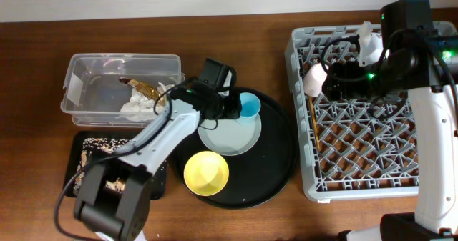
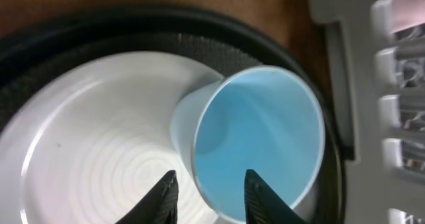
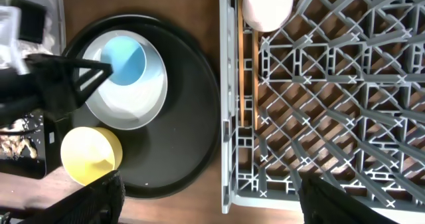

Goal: Sort waste into correct bins and load items into the dishwasher rack
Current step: 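Grasp the blue cup on the plate with the left gripper, then lift the blue cup and pass it to the right gripper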

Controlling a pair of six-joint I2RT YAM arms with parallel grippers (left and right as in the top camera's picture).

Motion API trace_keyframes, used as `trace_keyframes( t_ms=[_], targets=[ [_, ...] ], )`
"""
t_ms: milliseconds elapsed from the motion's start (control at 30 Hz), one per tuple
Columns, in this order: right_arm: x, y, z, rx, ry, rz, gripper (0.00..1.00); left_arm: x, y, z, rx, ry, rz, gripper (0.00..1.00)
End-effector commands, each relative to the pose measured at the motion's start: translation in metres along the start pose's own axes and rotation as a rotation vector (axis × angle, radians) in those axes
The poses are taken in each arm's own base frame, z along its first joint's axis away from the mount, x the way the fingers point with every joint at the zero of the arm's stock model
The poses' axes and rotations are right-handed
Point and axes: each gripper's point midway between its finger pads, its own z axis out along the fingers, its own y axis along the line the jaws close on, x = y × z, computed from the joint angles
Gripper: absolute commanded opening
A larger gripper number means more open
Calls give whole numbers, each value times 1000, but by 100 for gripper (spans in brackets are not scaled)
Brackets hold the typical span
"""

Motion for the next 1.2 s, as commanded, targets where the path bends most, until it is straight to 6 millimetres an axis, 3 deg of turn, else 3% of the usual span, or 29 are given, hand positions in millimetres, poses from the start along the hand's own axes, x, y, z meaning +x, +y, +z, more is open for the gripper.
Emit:
trace_keyframes(
  t_ms=[0, 233, 367, 433, 600, 633, 667, 833, 933, 1167],
  targets=[
    [0, 2, -6, -12, -17, -9, 85, 8, 8, 19, -51, 21, -3, 25],
    [1, 2, -6, -12, -14, -35, 85, 6, 16, 21, -96, 8, -1, 8],
    [0, 2, -7, -14, -21, -36, 85, -3, 5, 3, -59, -24, 4, 4],
    [0, 5, -10, -29, -27, -43, 85, -11, -5, -21, -13, -50, 1, 0],
    [7, 39, -28, -215, -67, -163, 89, -28, -42, -115, 215, -122, 48, 0],
    [8, 49, -33, -269, -81, -179, 90, -30, -50, -133, 287, -132, 49, 0],
    [10, 65, -41, -364, -98, -208, 90, -32, -61, -168, 438, -148, 54, 0],
    [24, 121, -78, -751, -156, -410, 98, -32, -79, -264, 929, -172, 180, 0],
    [27, 137, -95, -889, -197, -474, 99, -31, -78, -284, 1029, -178, 233, 0],
    [46, 161, -92, -953, -151, -575, 99, -27, -89, -284, 1049, -171, 275, 0]
  ],
)
